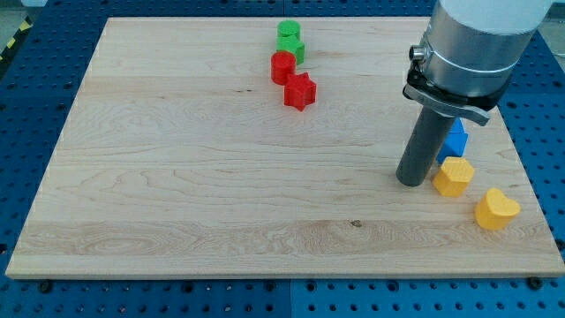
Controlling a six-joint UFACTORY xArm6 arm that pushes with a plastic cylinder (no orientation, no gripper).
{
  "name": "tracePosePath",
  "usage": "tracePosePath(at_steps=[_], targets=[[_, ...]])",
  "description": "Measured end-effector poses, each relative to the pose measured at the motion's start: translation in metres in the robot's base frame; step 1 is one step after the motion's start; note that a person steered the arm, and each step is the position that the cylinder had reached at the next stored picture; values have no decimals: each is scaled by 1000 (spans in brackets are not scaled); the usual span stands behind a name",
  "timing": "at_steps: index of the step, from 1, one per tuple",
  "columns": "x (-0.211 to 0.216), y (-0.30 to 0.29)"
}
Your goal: Place the blue blocks on the top of the yellow blocks
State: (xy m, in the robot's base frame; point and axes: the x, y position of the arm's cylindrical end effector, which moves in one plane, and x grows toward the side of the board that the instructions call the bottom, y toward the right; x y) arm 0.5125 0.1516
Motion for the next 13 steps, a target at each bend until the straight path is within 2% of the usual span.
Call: tracePosePath(at_steps=[3, 4, 5, 6, 8, 11, 13], targets=[[0, 40], [0, 37], [-2, 8], [-23, -10], [-35, -8], [-35, 47], [-35, 53]])
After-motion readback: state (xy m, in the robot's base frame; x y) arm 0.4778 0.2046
